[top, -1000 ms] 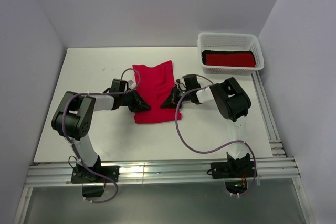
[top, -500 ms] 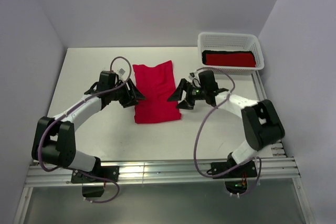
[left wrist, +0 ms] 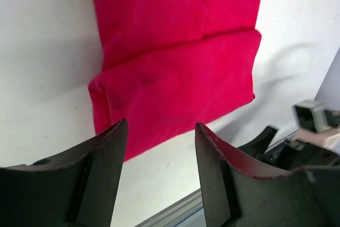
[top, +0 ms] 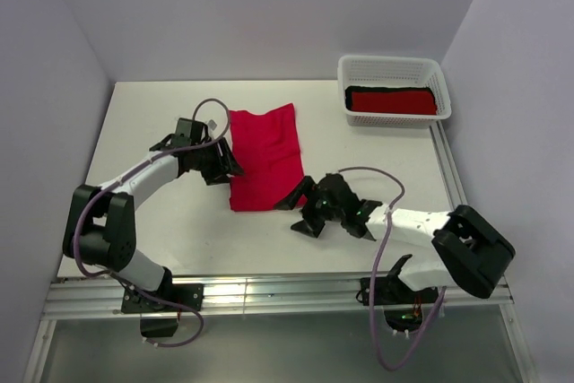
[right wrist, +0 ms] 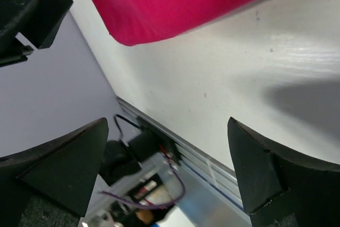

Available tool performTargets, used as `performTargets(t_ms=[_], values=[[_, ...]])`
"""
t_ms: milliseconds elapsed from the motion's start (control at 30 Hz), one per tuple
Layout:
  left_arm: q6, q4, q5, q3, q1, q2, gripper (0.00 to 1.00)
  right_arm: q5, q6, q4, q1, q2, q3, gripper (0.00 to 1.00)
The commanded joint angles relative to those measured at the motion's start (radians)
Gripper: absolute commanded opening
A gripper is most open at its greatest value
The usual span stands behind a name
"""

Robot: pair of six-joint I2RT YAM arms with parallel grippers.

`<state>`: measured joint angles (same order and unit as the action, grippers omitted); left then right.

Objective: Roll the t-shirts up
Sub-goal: Roll the tshirt

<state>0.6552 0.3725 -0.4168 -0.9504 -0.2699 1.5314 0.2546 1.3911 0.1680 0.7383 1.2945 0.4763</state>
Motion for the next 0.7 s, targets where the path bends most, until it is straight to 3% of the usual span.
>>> performTargets(t_ms=[0,100,333,667], values=[[-0.061,0.031,0.026,-0.096,-0.003,0.05,0.59,-0.234,0.294,0.294,0.081,0.058,-0.07,1.0],[-0.072,0.026,0.022,-0.129,-0.003,0.105,0.58,-0.345,0.388,0.425,0.154,0.161,-0.081,1.0],[-0.103,-0.009,0.021,-0.16,-0.003,0.196,0.56,-0.549,0.594,0.544,0.249,0.379,-0.028,1.0],[-0.094,-0.044,0.01,-0.145,-0.003,0.239,0.54,-0.785,0.71,0.395,0.299,0.397,-0.007,1.0]])
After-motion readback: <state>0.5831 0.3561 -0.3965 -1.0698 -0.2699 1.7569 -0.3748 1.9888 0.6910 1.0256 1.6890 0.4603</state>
